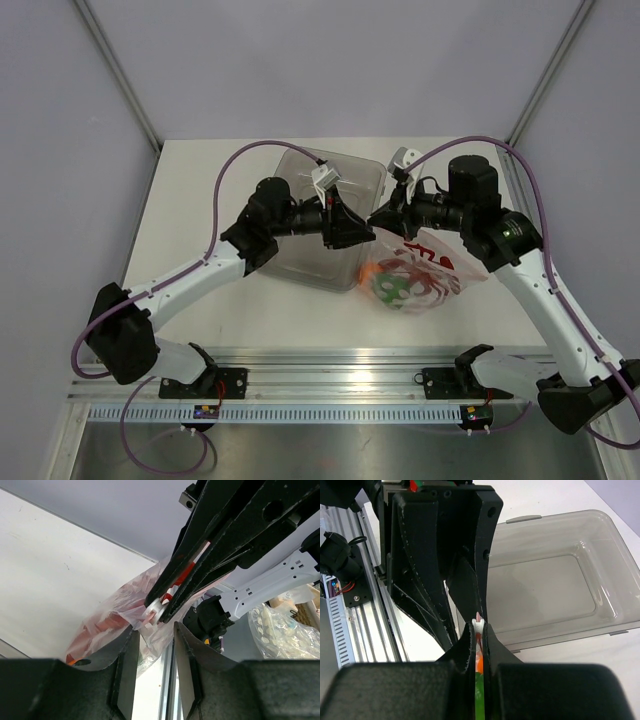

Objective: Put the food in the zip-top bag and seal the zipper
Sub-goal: Zip the zipper food storage bag at the center of the board.

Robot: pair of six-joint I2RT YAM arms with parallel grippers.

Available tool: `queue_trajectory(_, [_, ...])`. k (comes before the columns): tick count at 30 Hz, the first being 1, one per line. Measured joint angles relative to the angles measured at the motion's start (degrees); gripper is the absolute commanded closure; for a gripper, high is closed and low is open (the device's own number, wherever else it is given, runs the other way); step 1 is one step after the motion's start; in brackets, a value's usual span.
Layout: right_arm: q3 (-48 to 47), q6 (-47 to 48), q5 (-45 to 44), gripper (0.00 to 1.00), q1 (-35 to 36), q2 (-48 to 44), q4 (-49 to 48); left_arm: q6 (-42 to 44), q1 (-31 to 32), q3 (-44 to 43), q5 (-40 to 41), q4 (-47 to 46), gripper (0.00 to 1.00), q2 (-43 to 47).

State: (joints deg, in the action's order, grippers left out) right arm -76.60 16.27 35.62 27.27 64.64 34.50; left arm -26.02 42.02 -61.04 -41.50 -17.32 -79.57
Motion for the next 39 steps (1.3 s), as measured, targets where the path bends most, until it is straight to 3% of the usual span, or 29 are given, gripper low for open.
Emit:
queue_trajectory(7, [0.0, -0.57, 0.07, 1.0, 0.0, -1.4, -0.13, -1.25, -0.55, -1.2, -1.81, 0.02, 1.0, -0.59])
queue_trajectory(39, [7.69, -5.7, -6.12, 1.0, 0.15, -9.57, 3.15, -4.02, -1.6, 0.74, 0.66, -5.42, 0.99, 0.02])
